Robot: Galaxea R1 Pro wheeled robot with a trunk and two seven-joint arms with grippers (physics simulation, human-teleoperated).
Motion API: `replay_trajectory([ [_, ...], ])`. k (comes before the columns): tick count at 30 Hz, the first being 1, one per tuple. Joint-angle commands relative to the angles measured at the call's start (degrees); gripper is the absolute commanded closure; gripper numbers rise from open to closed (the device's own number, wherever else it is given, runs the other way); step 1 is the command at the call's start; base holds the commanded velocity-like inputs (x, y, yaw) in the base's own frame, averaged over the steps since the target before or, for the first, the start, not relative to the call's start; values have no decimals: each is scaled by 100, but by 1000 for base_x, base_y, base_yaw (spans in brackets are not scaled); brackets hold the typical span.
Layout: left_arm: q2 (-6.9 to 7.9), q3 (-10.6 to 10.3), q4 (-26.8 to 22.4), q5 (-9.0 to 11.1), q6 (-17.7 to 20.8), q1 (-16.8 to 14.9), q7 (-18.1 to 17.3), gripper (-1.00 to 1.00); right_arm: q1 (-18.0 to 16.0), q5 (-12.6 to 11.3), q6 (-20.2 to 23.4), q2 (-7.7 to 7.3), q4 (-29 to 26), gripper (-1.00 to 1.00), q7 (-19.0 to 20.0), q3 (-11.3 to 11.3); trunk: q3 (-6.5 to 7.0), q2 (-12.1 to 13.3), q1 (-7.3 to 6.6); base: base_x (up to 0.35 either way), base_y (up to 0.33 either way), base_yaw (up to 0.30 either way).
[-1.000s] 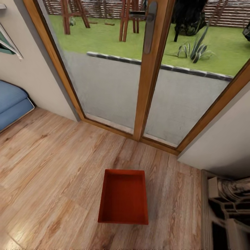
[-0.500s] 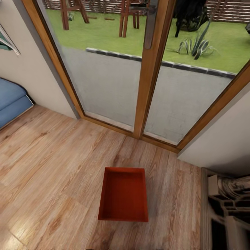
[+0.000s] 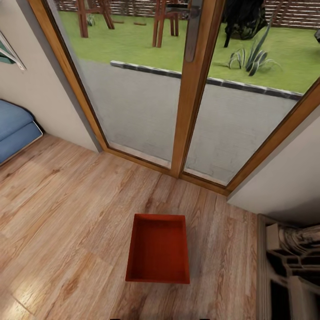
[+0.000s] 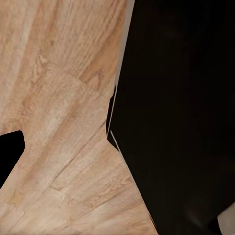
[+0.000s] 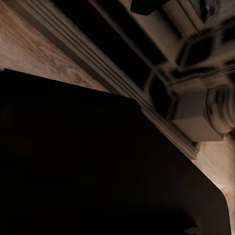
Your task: Move the two storage containers from the living room to the garage. In the garage, place one container on the floor and stack the other container on top of it (either order is fine).
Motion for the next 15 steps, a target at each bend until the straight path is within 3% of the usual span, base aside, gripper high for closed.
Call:
replay_trajectory([
  [1, 0, -49, 3, 50, -17, -2, 18, -100, -1, -57, -13, 4, 1, -100, -16, 49, -3, -2, 0, 0, 0, 0],
  [15, -13, -49, 3, 21, -26, -2, 8, -100, -1, -70, -62, -2, 1, -100, -16, 40, -3, -2, 0, 0, 0, 0],
])
